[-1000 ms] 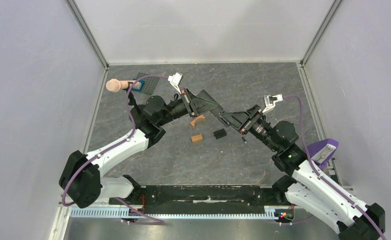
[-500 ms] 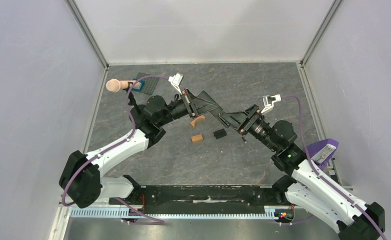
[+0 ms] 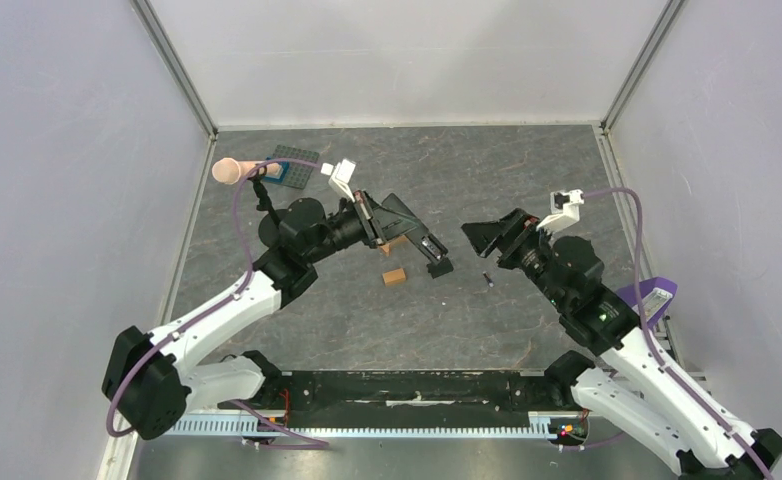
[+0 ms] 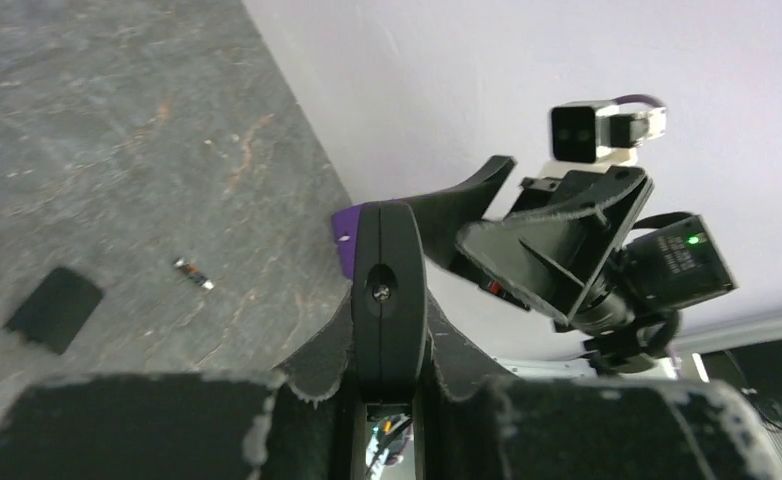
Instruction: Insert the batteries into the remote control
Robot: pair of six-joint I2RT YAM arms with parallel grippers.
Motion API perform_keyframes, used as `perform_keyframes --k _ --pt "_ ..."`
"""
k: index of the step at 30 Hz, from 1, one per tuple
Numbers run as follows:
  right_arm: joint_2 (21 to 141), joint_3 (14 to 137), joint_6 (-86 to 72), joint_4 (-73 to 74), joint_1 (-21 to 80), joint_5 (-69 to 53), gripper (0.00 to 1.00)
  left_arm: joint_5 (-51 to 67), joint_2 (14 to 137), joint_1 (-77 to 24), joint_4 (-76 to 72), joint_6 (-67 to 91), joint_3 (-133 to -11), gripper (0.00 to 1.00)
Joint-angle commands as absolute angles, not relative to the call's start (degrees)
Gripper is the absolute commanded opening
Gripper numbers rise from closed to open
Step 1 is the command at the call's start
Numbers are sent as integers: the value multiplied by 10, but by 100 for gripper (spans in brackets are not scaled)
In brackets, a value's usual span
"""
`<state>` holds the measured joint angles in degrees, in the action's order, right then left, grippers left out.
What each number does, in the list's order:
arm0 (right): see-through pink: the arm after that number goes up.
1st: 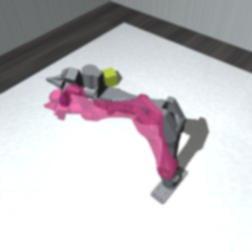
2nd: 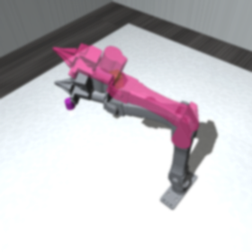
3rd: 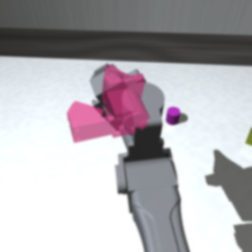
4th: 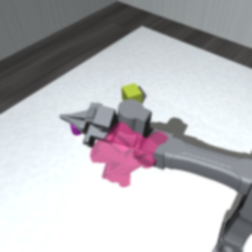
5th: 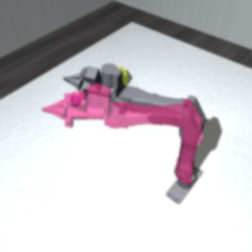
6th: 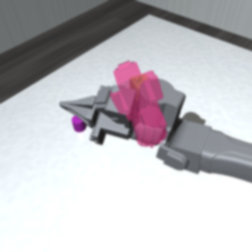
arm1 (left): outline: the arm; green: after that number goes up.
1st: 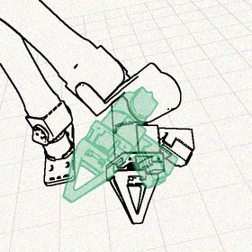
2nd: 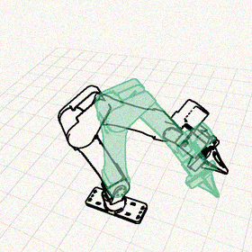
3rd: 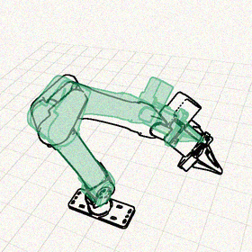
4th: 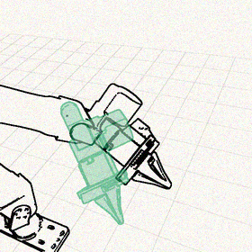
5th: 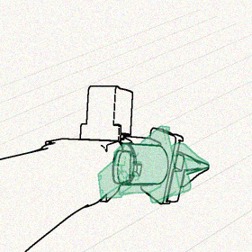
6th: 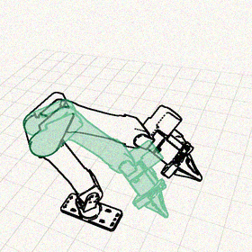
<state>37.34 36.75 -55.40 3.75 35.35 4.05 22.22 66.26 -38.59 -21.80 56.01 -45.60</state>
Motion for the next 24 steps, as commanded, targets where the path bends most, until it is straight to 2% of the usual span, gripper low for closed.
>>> perform_keyframes --k 1,4,10,12,17,24 --pt "440 439 -385 259 352 225 80 184 627 -372 -180 514 -425 2" --pt "523 461 -311 313 351 244 78 194 617 -359 -195 530 -409 2" --pt "628 448 -218 302 351 188 64 219 630 -340 -218 549 -403 2" --pt "664 440 -197 291 349 181 63 249 644 -320 -235 569 -399 2" --pt "741 440 -175 263 342 150 54 336 698 -259 -306 630 -393 2" --pt "805 440 -171 251 305 114 39 377 736 -230 -319 638 -403 2"
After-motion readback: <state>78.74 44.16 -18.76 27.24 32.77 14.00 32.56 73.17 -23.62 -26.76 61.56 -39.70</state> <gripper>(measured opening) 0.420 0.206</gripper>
